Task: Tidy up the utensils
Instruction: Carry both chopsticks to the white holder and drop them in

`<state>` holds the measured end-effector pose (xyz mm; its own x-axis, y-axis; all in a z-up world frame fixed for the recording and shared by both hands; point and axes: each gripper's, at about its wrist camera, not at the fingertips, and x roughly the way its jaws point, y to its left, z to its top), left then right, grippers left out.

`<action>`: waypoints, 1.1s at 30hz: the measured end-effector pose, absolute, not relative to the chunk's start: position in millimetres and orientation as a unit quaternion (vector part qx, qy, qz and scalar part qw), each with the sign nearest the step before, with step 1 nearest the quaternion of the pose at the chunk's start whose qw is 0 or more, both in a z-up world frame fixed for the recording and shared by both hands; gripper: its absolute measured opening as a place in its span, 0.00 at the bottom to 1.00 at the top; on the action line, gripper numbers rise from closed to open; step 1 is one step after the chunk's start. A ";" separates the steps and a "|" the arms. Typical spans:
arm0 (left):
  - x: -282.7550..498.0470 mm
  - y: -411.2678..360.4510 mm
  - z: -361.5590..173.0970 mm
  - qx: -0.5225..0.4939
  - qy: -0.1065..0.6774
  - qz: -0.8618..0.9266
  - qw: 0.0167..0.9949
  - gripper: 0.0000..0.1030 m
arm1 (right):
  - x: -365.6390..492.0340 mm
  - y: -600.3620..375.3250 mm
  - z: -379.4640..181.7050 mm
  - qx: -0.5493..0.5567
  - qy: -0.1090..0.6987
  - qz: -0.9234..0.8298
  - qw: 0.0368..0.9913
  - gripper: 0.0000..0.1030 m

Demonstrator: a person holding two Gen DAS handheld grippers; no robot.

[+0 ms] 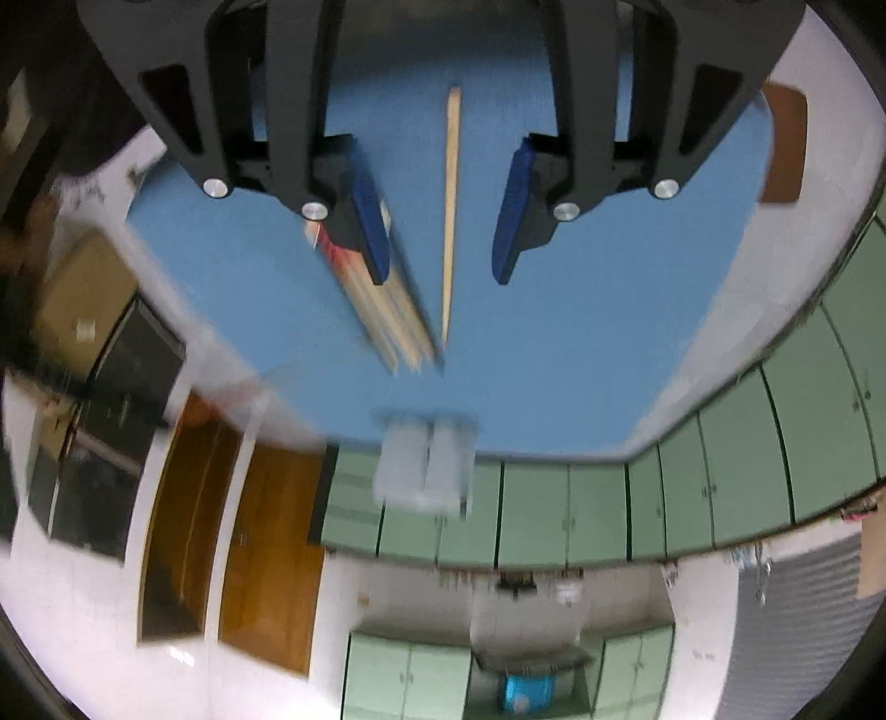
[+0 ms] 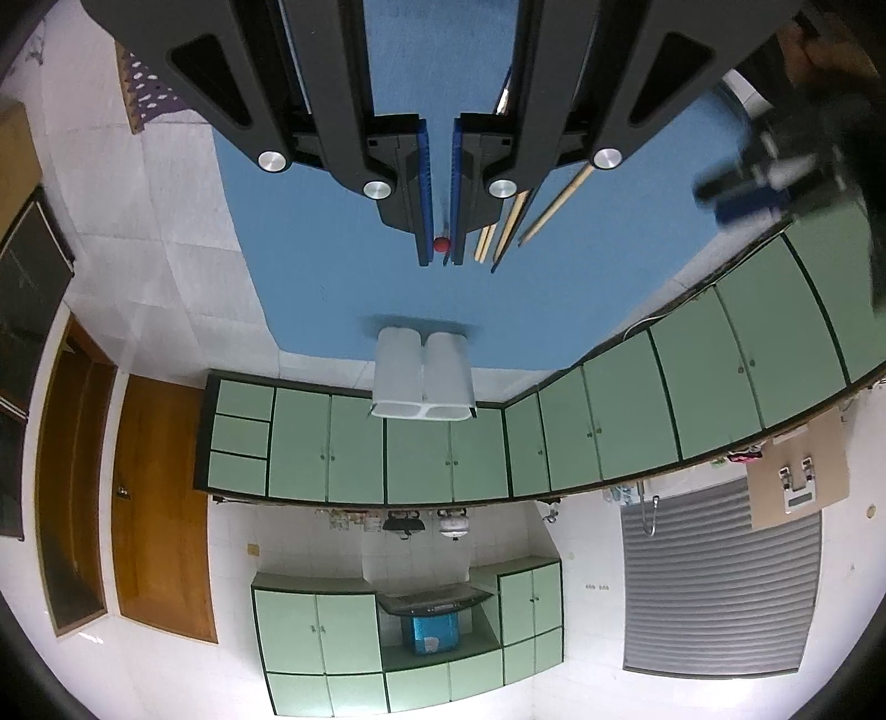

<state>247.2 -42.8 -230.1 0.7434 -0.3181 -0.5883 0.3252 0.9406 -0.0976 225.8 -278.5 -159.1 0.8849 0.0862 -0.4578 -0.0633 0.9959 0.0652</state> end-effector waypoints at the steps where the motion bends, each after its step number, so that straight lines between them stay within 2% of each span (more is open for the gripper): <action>1: 246.4 -42.4 -244.4 0.008 0.334 -0.170 0.927 0.37 | 223.8 -279.2 -160.4 0.026 0.236 0.038 0.971 0.05; 6: 245.8 -45.2 -298.0 0.034 0.402 -0.163 0.900 0.37 | 224.6 -285.0 -162.9 0.041 0.234 0.038 0.971 0.06; 9: 248.9 -46.6 -298.1 0.041 0.396 -0.160 0.903 0.41 | 225.5 -286.0 -160.9 0.041 0.233 0.040 0.971 0.06; 11: 251.8 -49.1 -296.5 0.046 0.396 -0.158 0.904 0.41 | 224.8 -286.8 -160.1 0.041 0.232 0.040 0.971 0.06; 12: 251.7 -49.6 -296.6 0.050 0.395 -0.157 0.904 0.37 | 224.5 -286.9 -160.3 0.042 0.232 0.039 0.971 0.06; 13: 249.2 -49.7 -296.0 0.050 0.395 -0.157 0.904 0.25 | 223.8 -287.8 -159.8 0.043 0.232 0.038 0.971 0.06; 14: 248.9 -49.0 -294.3 0.048 0.395 -0.158 0.904 0.18 | 222.7 -287.8 -160.0 0.044 0.231 0.037 0.971 0.06; 15: 248.8 -48.5 -293.1 0.044 0.397 -0.162 0.903 0.06 | 222.3 -287.8 -160.1 0.044 0.231 0.037 0.971 0.06; 20: 249.3 -46.5 -281.4 0.026 0.386 -0.165 0.907 0.06 | 223.9 -285.4 -160.3 0.040 0.232 0.035 0.971 0.06; 33: 271.3 -38.5 -185.5 -0.034 0.318 -0.176 0.931 0.06 | 232.8 -276.3 -144.8 0.014 0.222 0.039 0.974 0.06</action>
<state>271.3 -38.5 -185.5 0.7363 -0.3492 -0.5796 0.3055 0.9358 -0.1757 232.8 -276.3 -144.8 0.8986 0.0830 -0.4309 -0.0706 0.9965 0.0447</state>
